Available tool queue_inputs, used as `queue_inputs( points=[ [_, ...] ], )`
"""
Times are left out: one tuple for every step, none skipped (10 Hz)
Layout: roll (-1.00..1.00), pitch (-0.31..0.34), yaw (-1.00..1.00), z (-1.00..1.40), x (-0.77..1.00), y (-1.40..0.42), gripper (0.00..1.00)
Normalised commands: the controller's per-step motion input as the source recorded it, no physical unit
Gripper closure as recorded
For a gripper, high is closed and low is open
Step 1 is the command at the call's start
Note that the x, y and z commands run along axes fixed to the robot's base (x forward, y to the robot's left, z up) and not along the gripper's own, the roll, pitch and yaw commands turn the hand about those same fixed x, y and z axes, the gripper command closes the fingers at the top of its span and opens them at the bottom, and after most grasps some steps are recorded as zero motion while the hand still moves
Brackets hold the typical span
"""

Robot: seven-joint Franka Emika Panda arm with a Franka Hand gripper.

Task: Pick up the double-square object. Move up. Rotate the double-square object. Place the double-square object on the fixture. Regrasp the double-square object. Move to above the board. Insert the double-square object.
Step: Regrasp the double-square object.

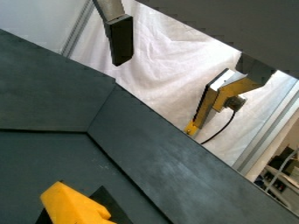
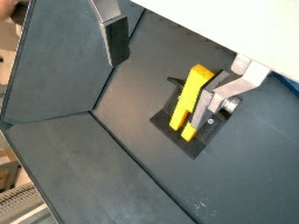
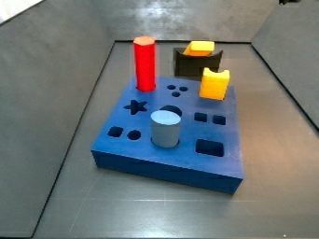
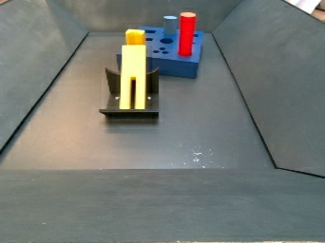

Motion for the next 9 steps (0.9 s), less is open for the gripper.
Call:
queue_inputs(
  points=[
    [0.16,0.088,0.12,-1.00,0.06,0.04,0.00],
    [0.15,0.061,0.13,-1.00,0.06,0.03,0.00],
    [0.14,0.044,0.13,-1.00,0.07,0.03,0.00],
    [0.11,0.015,0.13,-1.00,0.08,0.03,0.00],
    [0.09,-0.003,0.12,-1.00,0.10,0.02,0.00],
    [0.08,-0.023,0.11,-1.00,0.11,0.02,0.00],
    [0.07,-0.036,0.09,-1.00,0.12,0.01,0.00],
    [0.07,-0.042,0.07,-1.00,0.14,0.01,0.00],
    [0.08,-0.040,0.06,-1.00,0.14,0.00,0.00]
  ],
)
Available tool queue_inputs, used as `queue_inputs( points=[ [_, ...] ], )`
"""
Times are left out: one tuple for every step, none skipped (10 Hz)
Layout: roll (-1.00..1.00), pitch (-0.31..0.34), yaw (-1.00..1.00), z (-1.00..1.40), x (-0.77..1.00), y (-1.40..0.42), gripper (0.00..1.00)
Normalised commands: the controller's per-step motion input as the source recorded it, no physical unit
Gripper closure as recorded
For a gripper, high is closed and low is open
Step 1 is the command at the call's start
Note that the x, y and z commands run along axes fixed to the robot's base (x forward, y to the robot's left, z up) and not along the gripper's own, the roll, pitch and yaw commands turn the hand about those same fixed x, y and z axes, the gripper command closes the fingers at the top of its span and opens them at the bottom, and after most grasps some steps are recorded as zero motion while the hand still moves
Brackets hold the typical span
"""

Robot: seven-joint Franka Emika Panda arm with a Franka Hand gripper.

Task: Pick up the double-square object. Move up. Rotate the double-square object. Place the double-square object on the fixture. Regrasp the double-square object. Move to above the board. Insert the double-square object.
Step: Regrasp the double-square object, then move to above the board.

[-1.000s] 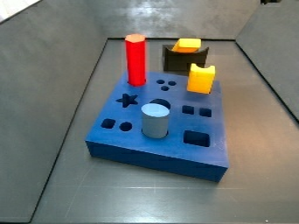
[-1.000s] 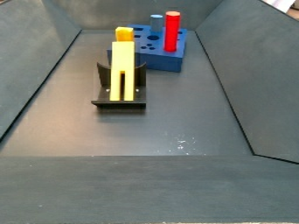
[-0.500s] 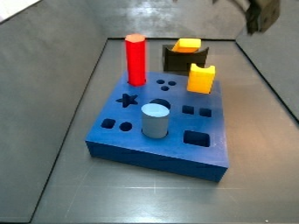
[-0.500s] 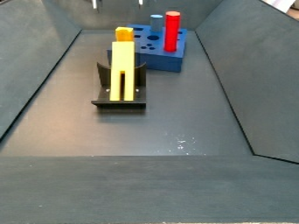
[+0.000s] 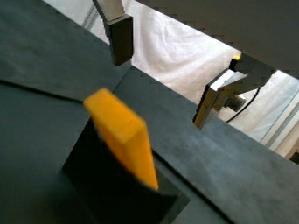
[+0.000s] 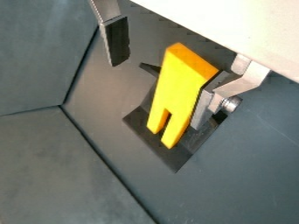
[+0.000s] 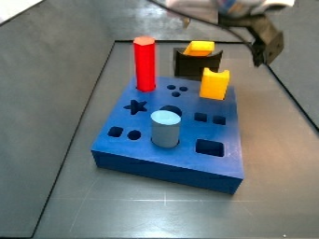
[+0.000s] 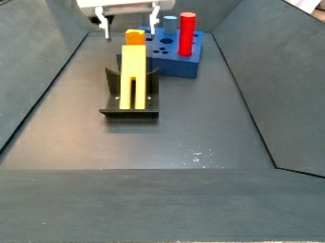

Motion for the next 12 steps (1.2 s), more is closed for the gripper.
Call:
queue_inputs(
  points=[
    [0.08,-0.039,0.04,-0.78,0.12,0.00,0.00],
    [0.07,-0.039,0.04,-0.67,0.11,-0.01,0.00],
    [0.07,-0.038,0.03,-0.53,0.10,-0.01,0.00],
    [0.07,-0.028,0.02,-0.32,0.09,-0.01,0.00],
    [0.00,0.000,0.00,0.00,0.00,0.00,1.00],
    [0.01,0.489,-0.11,1.00,-0.09,-0.11,1.00],
    [0.00,0.486,-0.09,1.00,-0.09,-0.11,1.00],
    [-0.04,0.447,0.06,1.00,-0.08,-0.10,1.00],
    [-0.07,0.414,0.17,1.00,-0.08,-0.10,1.00],
    [-0.07,0.357,0.25,1.00,-0.07,-0.10,1.00],
    [-0.05,0.267,0.30,1.00,-0.06,-0.09,1.00],
    [-0.04,0.197,0.32,1.00,-0.06,-0.09,1.00]
  ],
)
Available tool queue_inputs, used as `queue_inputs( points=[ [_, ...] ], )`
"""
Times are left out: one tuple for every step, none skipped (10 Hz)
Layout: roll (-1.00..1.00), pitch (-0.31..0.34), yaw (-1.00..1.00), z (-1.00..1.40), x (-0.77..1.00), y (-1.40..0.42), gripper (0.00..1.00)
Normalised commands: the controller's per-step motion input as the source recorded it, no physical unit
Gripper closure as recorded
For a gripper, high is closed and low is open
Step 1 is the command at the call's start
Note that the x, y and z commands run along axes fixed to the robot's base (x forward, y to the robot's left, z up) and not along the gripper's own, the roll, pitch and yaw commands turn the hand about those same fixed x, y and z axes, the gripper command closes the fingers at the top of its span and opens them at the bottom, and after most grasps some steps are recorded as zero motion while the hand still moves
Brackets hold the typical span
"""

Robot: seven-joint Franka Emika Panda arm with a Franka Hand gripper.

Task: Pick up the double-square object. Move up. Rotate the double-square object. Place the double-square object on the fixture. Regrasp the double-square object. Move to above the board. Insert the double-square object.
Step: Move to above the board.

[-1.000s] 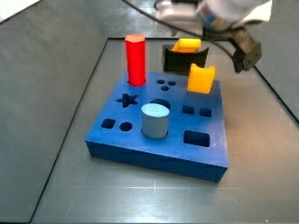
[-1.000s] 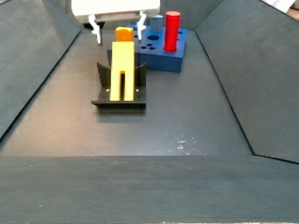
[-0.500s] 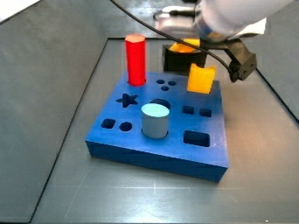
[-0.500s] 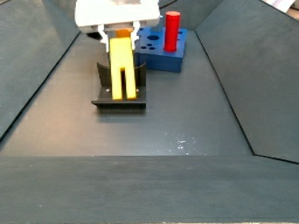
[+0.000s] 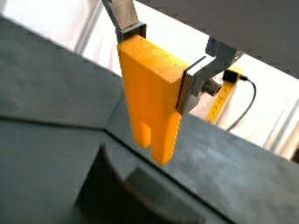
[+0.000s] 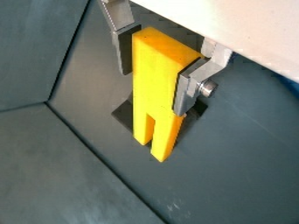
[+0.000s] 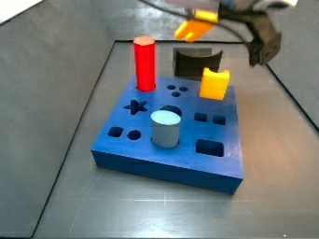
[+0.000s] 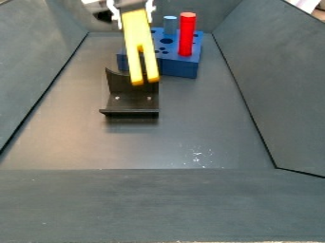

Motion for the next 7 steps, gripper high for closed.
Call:
queue_inputs(
  points=[
    [-0.03,0.098,0.32,1.00,-0.05,-0.09,1.00],
    [-0.02,0.037,0.30,1.00,-0.05,-0.08,1.00],
    [-0.01,-0.031,0.24,1.00,-0.04,-0.08,1.00],
    [-0.01,-0.052,0.21,1.00,-0.04,-0.08,1.00],
    [-0.01,-0.077,0.16,1.00,-0.03,-0.07,1.00],
    [-0.01,-0.083,0.12,1.00,-0.03,-0.07,1.00],
    [-0.01,-0.076,0.06,1.00,-0.03,-0.06,1.00]
  ],
)
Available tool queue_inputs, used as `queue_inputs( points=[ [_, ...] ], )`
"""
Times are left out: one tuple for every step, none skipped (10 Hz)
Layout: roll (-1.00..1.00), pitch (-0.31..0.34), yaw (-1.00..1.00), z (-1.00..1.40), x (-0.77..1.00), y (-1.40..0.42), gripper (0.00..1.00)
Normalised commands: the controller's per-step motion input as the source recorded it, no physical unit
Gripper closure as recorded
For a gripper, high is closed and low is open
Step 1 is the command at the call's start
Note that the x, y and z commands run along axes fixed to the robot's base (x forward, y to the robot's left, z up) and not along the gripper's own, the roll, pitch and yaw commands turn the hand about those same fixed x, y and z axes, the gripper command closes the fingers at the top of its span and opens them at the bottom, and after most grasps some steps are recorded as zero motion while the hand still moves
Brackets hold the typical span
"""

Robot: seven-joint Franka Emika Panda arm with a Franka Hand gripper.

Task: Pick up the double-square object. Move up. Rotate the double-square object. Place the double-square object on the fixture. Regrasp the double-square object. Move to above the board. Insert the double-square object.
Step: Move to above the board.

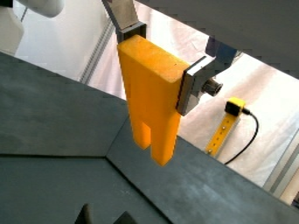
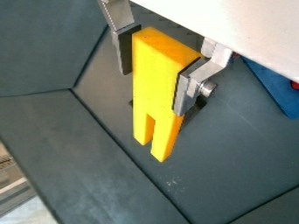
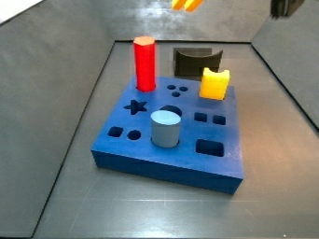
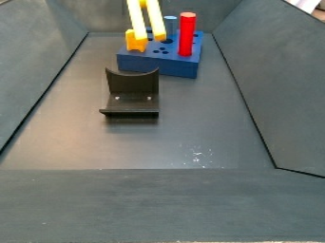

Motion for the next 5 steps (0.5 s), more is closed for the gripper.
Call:
queue_inputs(
  points=[
    [-0.01,-0.058,0.02,1.00,-0.03,-0.06,1.00],
    [-0.02,-0.029,-0.02,1.00,-0.02,-0.05,1.00],
    [-0.04,-0.002,-0.04,1.00,-0.02,-0.04,1.00],
    [-0.05,0.037,-0.04,0.83,-0.02,-0.03,1.00],
    [-0.05,0.056,-0.04,0.72,-0.02,-0.02,1.00]
  ],
)
